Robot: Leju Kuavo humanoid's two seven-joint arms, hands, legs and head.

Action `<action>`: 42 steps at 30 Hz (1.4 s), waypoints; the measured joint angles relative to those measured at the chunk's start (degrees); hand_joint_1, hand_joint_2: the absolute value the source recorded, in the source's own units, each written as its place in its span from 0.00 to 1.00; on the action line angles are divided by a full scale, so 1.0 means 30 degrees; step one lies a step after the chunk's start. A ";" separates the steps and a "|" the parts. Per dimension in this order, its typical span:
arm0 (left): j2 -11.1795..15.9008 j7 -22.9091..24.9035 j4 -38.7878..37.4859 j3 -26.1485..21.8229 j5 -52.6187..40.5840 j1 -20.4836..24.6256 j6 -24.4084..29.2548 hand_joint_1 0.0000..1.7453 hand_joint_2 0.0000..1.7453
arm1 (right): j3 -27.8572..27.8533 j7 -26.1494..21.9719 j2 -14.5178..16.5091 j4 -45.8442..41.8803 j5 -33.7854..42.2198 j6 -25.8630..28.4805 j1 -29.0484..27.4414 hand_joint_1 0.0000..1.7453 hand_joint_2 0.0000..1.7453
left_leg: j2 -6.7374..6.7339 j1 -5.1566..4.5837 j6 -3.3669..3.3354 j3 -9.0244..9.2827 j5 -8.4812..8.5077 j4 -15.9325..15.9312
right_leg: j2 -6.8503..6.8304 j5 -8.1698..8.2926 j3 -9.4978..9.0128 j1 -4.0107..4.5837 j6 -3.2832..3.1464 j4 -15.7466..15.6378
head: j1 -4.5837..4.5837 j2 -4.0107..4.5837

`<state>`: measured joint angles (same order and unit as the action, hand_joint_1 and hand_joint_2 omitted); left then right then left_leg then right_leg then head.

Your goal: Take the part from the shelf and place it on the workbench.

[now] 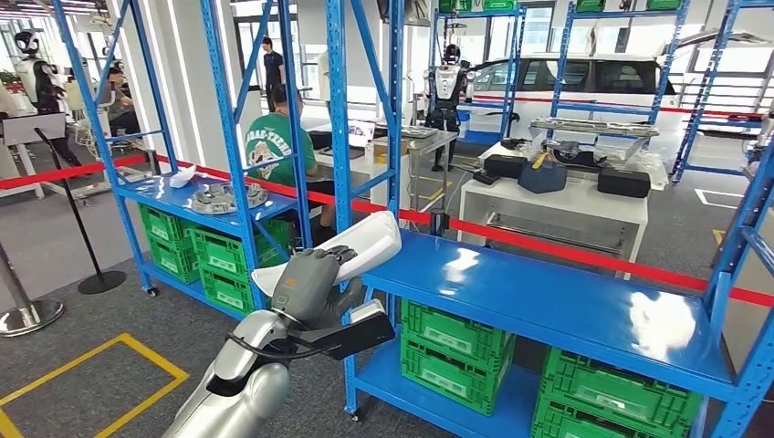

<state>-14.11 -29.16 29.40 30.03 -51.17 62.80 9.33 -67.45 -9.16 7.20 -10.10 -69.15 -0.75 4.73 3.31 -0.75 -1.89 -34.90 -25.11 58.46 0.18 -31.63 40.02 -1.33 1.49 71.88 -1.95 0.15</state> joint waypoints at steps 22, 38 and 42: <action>-0.0055 0.0045 0.0027 -0.0060 0.0029 0.0246 -0.0304 1.00 1.00 | 0.0007 -0.0102 0.0062 0.0002 -0.0082 -0.0135 0.0039 0.00 0.00 | -0.1850 -0.0186 0.0422 -0.0042 -0.0108 -0.0078 | -0.1856 0.1341 -0.2128 -0.0124 -0.0159 -0.4167 | -0.0064 0.0002; -0.0173 -0.0009 -0.0213 -0.0208 0.0007 0.0132 -0.0271 1.00 1.00 | 0.0015 -0.0231 -0.0062 0.0002 -0.0140 -0.0138 0.0015 0.00 0.00 | 0.0559 -0.0008 0.0749 -0.0302 -0.0177 0.0332 | 0.0257 0.1585 -0.1736 -0.0085 -0.0497 -0.3940 | -0.0027 0.0000; -0.0102 -0.0015 -0.0259 -0.0288 0.0020 0.0069 -0.0186 1.00 1.00 | 0.0015 -0.0204 -0.0060 0.0002 -0.0140 -0.0142 -0.0038 0.00 0.00 | -0.0826 0.0062 0.1130 -0.2226 -0.2030 0.4143 | -0.0312 0.1577 -0.1780 -0.0075 -0.0850 -0.4007 | -0.0073 0.0000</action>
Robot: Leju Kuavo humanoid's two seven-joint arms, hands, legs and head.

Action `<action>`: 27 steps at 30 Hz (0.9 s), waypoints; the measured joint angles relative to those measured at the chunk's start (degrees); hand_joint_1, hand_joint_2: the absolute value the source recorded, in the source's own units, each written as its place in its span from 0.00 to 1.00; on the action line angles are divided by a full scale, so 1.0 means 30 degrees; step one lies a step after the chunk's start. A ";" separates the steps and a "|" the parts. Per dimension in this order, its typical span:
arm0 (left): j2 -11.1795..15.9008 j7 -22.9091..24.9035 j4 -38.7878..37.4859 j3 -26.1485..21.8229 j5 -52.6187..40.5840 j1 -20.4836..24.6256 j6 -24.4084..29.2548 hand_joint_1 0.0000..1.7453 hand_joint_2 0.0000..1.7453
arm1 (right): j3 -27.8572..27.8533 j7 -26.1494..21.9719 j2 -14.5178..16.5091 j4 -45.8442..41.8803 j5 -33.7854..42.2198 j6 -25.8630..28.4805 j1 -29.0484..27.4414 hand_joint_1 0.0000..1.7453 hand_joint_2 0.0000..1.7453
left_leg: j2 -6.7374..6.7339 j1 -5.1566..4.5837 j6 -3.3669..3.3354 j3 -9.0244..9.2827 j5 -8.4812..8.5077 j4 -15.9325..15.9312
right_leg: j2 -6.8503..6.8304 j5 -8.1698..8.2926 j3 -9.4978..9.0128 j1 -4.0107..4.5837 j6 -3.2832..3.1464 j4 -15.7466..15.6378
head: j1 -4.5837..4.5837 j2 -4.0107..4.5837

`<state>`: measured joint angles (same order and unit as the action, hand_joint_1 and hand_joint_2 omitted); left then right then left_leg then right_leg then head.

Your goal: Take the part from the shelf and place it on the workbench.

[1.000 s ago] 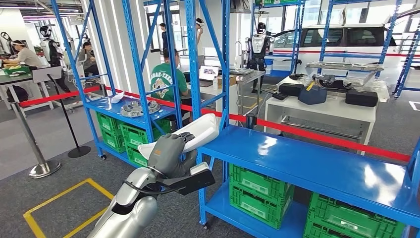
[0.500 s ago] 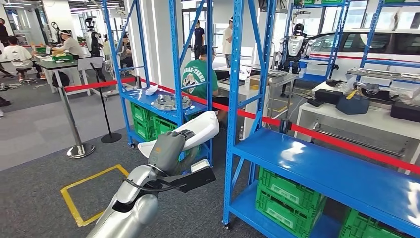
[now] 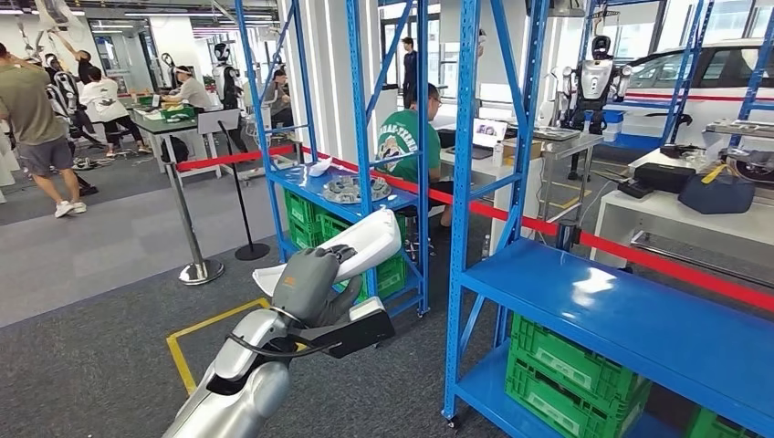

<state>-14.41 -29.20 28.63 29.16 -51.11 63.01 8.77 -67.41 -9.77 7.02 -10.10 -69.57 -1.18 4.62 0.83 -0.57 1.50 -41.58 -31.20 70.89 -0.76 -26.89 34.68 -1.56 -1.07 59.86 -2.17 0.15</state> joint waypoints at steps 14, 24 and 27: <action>-0.0060 0.0169 -0.0062 -0.0106 -0.0049 -0.0119 0.0060 1.00 1.00 | 0.0000 0.0018 0.0091 0.0000 0.0000 0.0007 0.0015 0.00 0.00 | -0.0163 -0.0130 -0.1053 0.2390 0.2290 -0.4674 | -0.0363 -0.1401 0.0594 0.0011 0.0715 0.1964 | 0.0044 -0.0004; -0.0100 0.0312 -0.0095 -0.0215 -0.0098 -0.0319 0.0053 1.00 1.00 | 0.0015 -0.0233 0.0004 0.0007 -0.0149 -0.0014 -0.0084 0.00 0.00 | 0.1572 -0.0019 -0.0510 0.1987 0.1860 -0.3819 | 0.0879 -0.0166 0.0120 -0.0062 0.0773 0.0257 | 0.0060 -0.0006; 0.0032 0.0439 -0.0093 -0.0295 -0.0151 -0.0314 0.0049 1.00 1.00 | 0.0020 -0.0282 0.0011 0.0007 -0.0179 -0.0055 -0.0064 0.00 0.00 | 0.1392 -0.0014 -0.0275 0.1766 0.1686 -0.3558 | 0.0489 -0.0117 0.0059 -0.0084 0.0336 0.0200 | 0.0038 -0.0005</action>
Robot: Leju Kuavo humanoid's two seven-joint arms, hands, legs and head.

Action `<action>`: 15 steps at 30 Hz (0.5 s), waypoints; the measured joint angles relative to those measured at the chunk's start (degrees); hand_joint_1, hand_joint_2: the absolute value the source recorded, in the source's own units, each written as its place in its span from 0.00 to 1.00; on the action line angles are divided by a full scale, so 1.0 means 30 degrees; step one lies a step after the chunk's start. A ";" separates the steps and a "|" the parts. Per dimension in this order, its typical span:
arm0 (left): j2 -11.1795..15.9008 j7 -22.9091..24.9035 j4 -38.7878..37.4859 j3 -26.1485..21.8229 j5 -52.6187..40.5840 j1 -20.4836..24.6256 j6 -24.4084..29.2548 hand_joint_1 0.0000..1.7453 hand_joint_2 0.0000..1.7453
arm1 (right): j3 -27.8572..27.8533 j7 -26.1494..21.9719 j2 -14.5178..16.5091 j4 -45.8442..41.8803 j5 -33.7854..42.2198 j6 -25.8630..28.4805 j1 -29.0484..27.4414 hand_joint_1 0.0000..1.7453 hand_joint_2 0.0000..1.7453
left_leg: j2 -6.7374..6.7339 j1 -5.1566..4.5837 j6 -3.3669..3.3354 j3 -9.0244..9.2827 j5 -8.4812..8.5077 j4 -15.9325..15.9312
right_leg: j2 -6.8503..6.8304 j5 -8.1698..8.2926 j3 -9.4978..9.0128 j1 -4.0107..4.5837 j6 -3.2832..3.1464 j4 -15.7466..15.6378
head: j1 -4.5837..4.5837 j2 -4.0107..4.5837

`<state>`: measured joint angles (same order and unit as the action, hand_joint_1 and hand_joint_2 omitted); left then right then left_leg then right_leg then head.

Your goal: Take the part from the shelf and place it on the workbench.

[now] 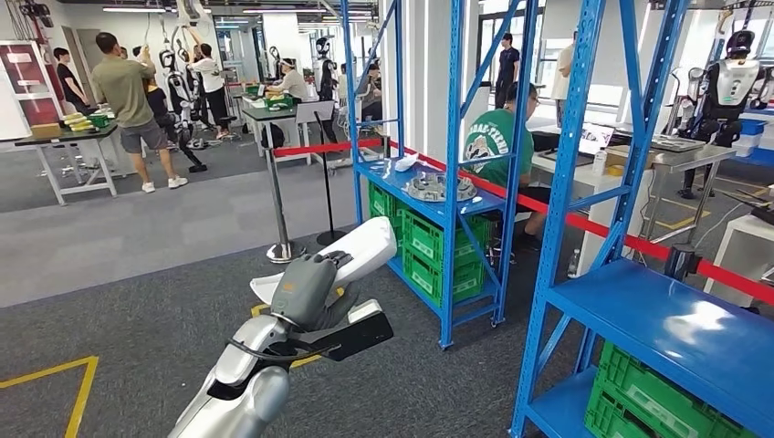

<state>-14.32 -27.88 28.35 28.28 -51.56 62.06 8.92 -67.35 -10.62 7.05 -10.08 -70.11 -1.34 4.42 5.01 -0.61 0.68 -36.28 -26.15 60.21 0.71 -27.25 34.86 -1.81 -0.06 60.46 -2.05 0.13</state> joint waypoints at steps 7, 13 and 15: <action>0.0132 0.0120 -0.0020 -0.0100 -0.0131 -0.0091 0.0000 1.00 1.00 | 0.0016 0.0027 -0.0025 0.0000 -0.0004 -0.0058 -0.0070 0.00 0.00 | -0.1559 0.0056 0.0130 -0.2526 -0.1418 0.4608 | -0.1015 -0.0176 -0.0169 0.0155 -0.0359 -0.0036 | -0.0015 0.0000; 0.0121 0.0175 0.0000 -0.0126 -0.0144 0.0027 0.0009 1.00 1.00 | 0.0095 0.0006 0.0004 0.0000 -0.0005 -0.0131 -0.0038 0.00 0.00 | -0.2357 -0.0435 -0.0442 0.0023 0.0386 -0.0376 | -0.1832 -0.0469 -0.0560 0.0258 0.0052 -0.0136 | -0.0005 0.0000; 0.0130 0.0240 0.0031 -0.0151 -0.0166 0.0033 0.0036 1.00 1.00 | 0.0100 0.0106 0.0027 0.0000 -0.0003 -0.0157 -0.0003 0.00 0.00 | -0.2015 -0.0328 -0.0611 0.0189 0.0503 -0.0633 | -0.1732 -0.0659 -0.0579 0.0204 0.0209 -0.0010 | 0.0002 0.0000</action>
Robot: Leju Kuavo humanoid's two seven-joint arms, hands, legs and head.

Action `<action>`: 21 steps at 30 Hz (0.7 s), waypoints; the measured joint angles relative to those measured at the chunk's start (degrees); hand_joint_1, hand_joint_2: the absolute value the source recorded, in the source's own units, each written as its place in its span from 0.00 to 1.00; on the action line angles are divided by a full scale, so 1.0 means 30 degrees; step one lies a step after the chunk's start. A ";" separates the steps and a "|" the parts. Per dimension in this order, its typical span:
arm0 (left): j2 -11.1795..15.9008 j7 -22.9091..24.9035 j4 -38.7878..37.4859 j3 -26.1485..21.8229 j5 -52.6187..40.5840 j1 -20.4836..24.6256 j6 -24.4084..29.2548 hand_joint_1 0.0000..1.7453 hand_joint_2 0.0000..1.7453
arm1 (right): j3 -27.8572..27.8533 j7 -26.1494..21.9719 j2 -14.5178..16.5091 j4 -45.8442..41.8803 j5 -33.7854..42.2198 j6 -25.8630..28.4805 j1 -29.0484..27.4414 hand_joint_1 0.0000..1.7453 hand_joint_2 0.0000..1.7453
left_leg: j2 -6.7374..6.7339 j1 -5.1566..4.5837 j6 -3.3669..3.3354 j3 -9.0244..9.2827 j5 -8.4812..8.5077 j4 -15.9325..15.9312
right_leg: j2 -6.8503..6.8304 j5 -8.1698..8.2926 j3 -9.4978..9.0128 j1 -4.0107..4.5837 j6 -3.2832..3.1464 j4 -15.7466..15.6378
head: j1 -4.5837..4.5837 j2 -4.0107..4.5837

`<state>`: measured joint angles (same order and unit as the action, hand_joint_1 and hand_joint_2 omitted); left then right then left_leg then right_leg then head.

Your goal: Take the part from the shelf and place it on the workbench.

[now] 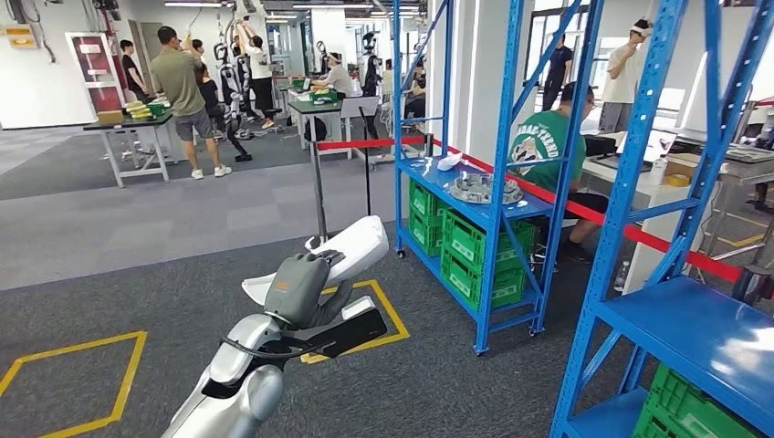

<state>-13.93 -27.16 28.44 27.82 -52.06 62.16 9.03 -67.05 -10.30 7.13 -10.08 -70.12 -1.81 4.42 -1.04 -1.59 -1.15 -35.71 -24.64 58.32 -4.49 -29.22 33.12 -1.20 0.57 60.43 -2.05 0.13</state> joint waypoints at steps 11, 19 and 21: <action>-0.0113 0.0492 -0.0042 -0.0124 -0.0304 -0.0057 0.0036 1.00 1.00 | 0.0020 0.0063 -0.0058 0.0005 -0.0148 -0.0013 -0.0050 0.00 0.00 | 0.1847 0.0304 0.0211 -0.0001 -0.0369 0.0497 | 0.2138 0.0722 0.1019 -0.0321 0.0460 0.0462 | 0.0029 0.0000; 0.0100 0.0756 -0.0077 -0.0237 -0.0392 -0.0018 0.0069 1.00 1.00 | 0.0060 -0.0022 -0.0049 0.0007 -0.0272 -0.0058 -0.0040 0.00 0.00 | 0.0607 0.0398 0.0877 -0.2021 -0.2077 0.4142 | 0.1361 0.0702 0.0695 -0.0103 -0.0502 0.0009 | 0.0000 0.0000; 0.0113 0.0860 -0.0144 -0.0240 -0.0446 -0.0064 0.0033 1.00 1.00 | 0.0071 -0.0022 -0.0053 0.0007 -0.0273 -0.0060 -0.0042 0.00 0.00 | 0.0521 0.0426 0.0870 -0.2955 -0.2553 0.5859 | 0.1065 0.0658 0.0681 -0.0021 -0.0564 0.0016 | 0.0000 0.0000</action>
<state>-13.59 -24.58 28.01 27.10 -53.40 61.97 9.13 -66.83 -10.37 6.97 -10.05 -70.94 -1.99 4.29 0.53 -0.31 1.46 -44.58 -32.30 75.89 -1.29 -27.25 35.17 -1.26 -1.12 60.48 -2.05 0.13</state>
